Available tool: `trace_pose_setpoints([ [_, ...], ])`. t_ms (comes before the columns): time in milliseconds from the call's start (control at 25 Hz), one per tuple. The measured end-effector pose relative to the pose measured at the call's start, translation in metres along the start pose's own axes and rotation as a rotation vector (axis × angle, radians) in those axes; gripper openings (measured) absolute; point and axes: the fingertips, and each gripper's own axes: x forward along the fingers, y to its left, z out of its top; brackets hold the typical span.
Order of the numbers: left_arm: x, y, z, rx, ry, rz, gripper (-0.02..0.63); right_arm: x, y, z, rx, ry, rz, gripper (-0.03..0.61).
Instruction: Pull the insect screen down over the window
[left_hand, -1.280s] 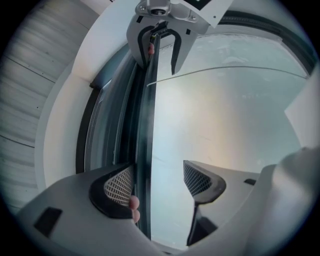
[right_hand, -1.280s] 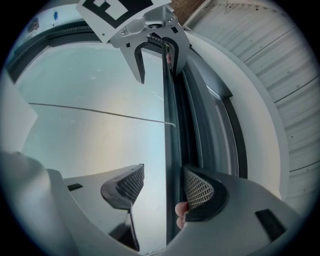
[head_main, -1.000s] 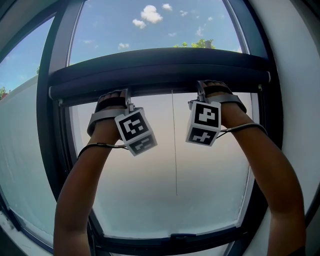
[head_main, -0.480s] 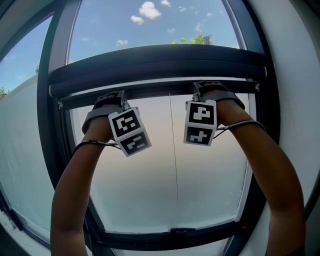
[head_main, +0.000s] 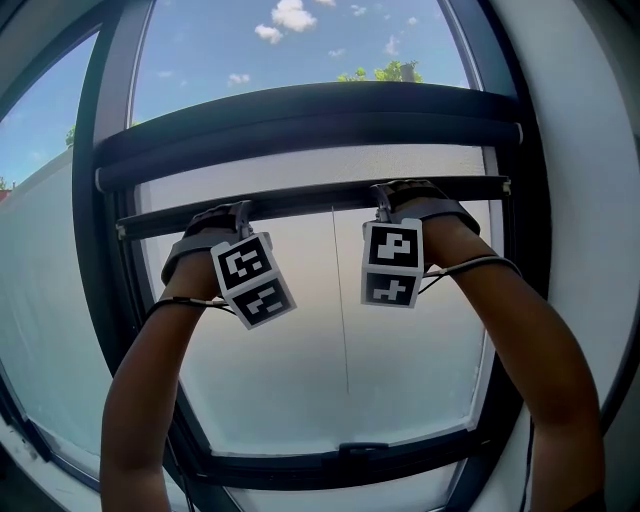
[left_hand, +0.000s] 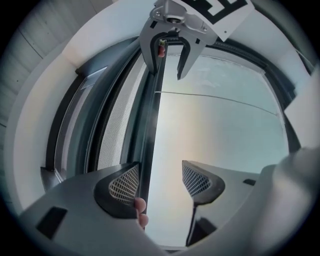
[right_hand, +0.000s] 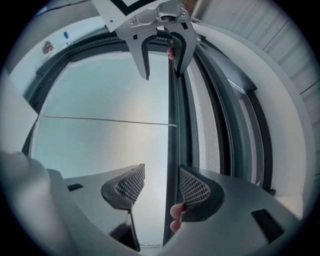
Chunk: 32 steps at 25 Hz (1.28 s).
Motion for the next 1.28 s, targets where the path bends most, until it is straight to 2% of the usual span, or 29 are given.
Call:
trace_pose_setpoints([
  [240,-0.003,-0.018,-0.002,0.033,0.017,-0.037,0.27,-0.004,0.017,0.0,0.004,-0.005,0.022,0.219],
  [480,-0.009,-0.037,-0.005,0.032,0.018,-0.078,0.27,-0.01,0.036,0.003,0.003,-0.004,0.062,0.219],
  [600,-0.013,-0.044,-0.003,-0.019,-0.015,-0.12,0.27,-0.012,0.043,0.003,0.009,-0.006,0.078,0.219],
  [720,-0.019,-0.053,-0.001,-0.08,-0.051,-0.201,0.27,-0.016,0.053,0.004,0.038,-0.011,0.127,0.219],
  [1040,-0.025,-0.076,-0.007,-0.032,-0.033,-0.306,0.27,-0.022,0.073,0.006,0.012,0.003,0.218,0.219],
  [1280,-0.031,-0.106,-0.011,0.0,-0.028,-0.33,0.267,-0.028,0.103,0.008,-0.013,0.011,0.238,0.219],
])
